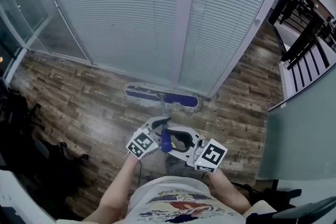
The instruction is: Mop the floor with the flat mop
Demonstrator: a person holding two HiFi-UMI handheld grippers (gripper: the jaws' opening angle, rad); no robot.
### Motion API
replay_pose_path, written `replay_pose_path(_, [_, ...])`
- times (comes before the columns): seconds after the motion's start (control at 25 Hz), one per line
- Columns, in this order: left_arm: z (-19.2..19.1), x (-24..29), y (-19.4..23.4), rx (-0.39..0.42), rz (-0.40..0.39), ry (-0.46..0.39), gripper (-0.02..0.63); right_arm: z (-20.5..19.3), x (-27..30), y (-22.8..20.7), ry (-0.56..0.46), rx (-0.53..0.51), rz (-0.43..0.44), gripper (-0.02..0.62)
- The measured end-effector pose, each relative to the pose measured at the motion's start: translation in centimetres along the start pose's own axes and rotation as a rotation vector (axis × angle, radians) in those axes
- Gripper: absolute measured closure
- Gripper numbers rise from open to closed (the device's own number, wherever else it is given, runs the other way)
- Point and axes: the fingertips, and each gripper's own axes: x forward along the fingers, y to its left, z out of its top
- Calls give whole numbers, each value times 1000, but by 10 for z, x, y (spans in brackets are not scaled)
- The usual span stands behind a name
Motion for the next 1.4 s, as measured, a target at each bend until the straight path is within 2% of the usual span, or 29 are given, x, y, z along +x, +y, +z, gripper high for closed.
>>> replay_pose_path(0.16, [-25, -21, -43, 5, 17, 20, 444, -27, -8, 51, 40, -21, 24, 397])
replay_pose_path(0.32, [-39, -42, -88, -13, 19, 19, 439, -41, -18, 101, 38, -16, 32, 394])
replay_pose_path(0.56, [-45, -68, -130, -28, 11, 36, 436, -46, -26, 149, 53, -7, 45, 393])
replay_pose_path(0.72, [-54, -72, -160, -29, 10, 57, 431, -56, -40, 176, 56, -52, 64, 393])
replay_pose_path(1.04, [-56, -73, -240, -52, 47, 70, 426, -66, -96, 237, 46, -38, 89, 391])
replay_pose_path(1.2, [-65, -69, -300, -41, 52, 104, 423, -81, -138, 281, 68, -13, 96, 391])
replay_pose_path(1.4, [-66, -68, -375, -65, 76, 98, 420, -90, -191, 336, 70, -28, 133, 390])
